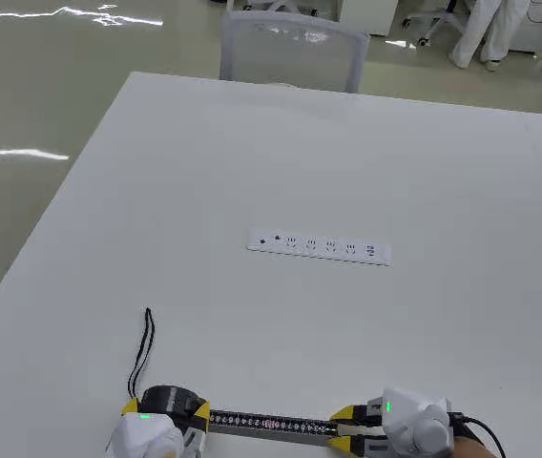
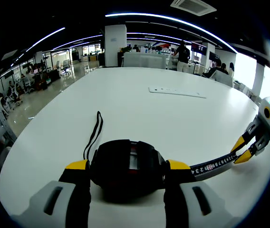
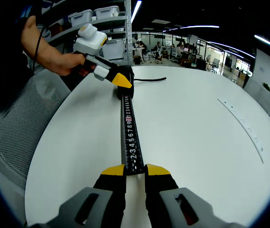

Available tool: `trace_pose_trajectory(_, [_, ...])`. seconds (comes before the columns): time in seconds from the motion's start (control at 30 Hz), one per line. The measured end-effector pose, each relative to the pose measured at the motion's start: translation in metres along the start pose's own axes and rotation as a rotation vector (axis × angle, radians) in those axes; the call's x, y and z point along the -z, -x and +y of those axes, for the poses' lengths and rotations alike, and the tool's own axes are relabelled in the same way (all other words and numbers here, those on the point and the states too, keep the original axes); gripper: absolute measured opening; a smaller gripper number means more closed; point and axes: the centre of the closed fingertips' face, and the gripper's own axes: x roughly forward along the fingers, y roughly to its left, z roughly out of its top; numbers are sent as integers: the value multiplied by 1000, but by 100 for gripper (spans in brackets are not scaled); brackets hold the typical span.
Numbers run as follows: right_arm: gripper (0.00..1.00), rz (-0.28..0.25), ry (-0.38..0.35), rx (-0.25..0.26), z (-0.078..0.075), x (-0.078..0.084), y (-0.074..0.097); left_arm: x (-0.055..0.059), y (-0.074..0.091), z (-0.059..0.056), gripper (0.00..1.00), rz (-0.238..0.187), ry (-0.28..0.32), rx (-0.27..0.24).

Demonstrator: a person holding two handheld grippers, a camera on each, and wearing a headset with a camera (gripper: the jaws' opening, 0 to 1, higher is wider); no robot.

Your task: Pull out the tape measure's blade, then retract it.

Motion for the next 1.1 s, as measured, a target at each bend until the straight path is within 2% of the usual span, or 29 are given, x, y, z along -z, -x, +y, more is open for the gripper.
trace_pose_trajectory(0.53, [13,-4,-4,-8,0,-7,-9,0,0,0,59,0,-1,6])
trace_pose_trajectory(1.1, [13,-34,7,-31,2,-30,-31,1,0,1,59,1,12,17])
